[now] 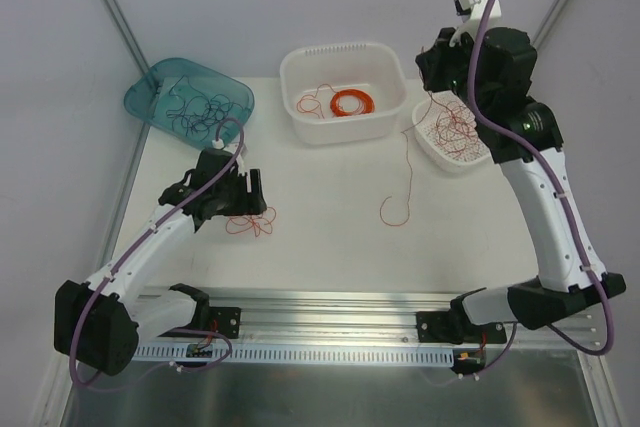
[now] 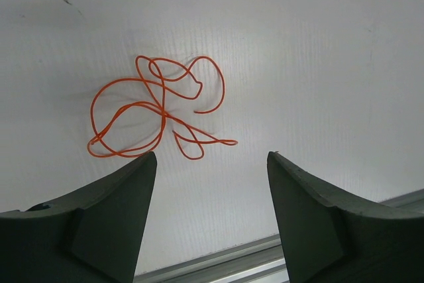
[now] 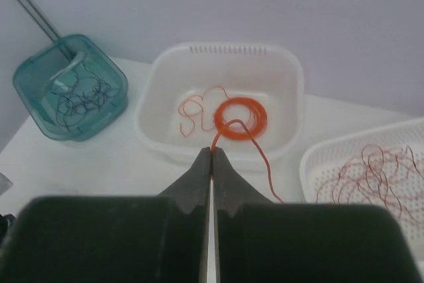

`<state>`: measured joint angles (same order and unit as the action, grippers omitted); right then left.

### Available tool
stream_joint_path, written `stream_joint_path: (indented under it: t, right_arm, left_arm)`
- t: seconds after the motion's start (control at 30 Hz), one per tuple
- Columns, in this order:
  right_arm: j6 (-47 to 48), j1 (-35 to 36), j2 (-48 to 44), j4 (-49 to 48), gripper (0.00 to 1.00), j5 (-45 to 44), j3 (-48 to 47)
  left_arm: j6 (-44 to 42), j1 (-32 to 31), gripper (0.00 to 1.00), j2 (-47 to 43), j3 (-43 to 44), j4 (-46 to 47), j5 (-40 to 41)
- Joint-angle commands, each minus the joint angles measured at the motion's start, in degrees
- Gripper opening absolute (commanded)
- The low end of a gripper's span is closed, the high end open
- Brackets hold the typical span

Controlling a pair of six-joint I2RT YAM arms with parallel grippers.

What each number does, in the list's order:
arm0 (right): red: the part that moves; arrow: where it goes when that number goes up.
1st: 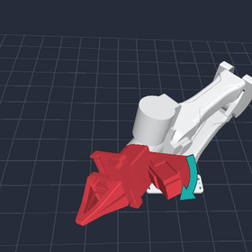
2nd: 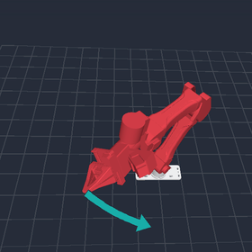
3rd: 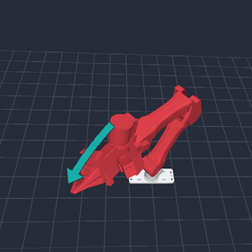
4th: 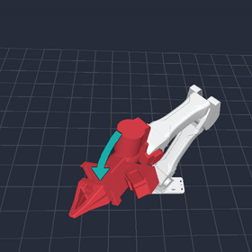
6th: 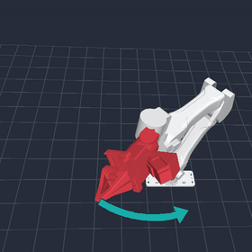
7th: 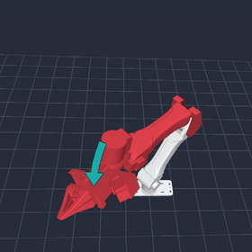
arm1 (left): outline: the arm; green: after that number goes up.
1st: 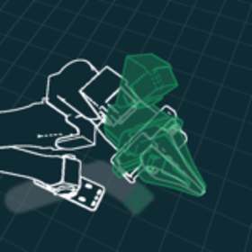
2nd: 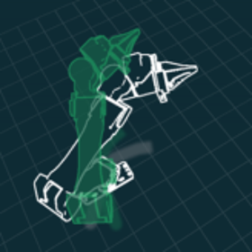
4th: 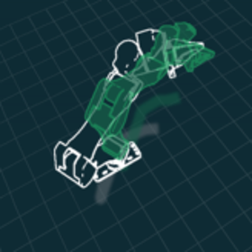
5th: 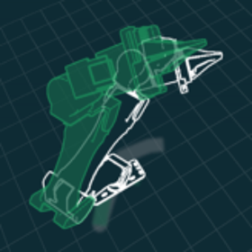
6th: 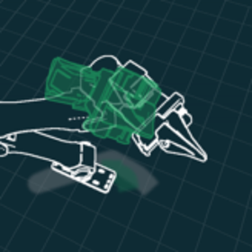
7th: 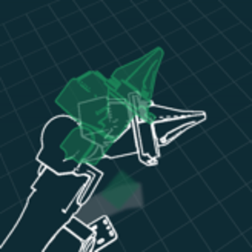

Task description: Untangle the cables

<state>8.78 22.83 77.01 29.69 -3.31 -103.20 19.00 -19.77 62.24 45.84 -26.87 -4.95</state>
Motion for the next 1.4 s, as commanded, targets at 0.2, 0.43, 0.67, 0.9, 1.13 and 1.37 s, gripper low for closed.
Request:
stream_joint_path:
  t: [0.2,0.43,0.67,0.9,1.13,1.37]
  right_arm:
    - [3.1,0.3,17.9,-17.5,0.01,13.2,-16.9]
    - [-0.5,0.3,32.8,-23.9,0.01,14.2,-21.1]
    - [-4.2,0.3,43.9,-21.6,0.57,11.4,-23.7]
    - [-6.4,-1.2,35.0,-20.0,0.84,11.4,-11.4]
    - [-13.3,-5.9,18.2,-25.7,0.8,16.6,15.4]
    - [-13.2,-6.4,13.6,-28.3,0.76,18.3,28.3]
  left_arm:
    - [-1.5,0.4,0.75,-4.9,-4.4,0.4,4.7]
    - [-1.3,0.4,0.95,-12.4,-8.0,0.4,9.1]
    - [-0.8,0.4,0.99,-22.1,-11.2,0.3,9.6]
    - [-1.4,0.4,0.99,-28.1,-12.1,0.5,12.2]
    - [-2.0,0.4,0.99,-29.3,-13.1,1.4,12.8]
    - [-3.1,0.4,0.99,-28.0,-13.1,2.8,11.7]
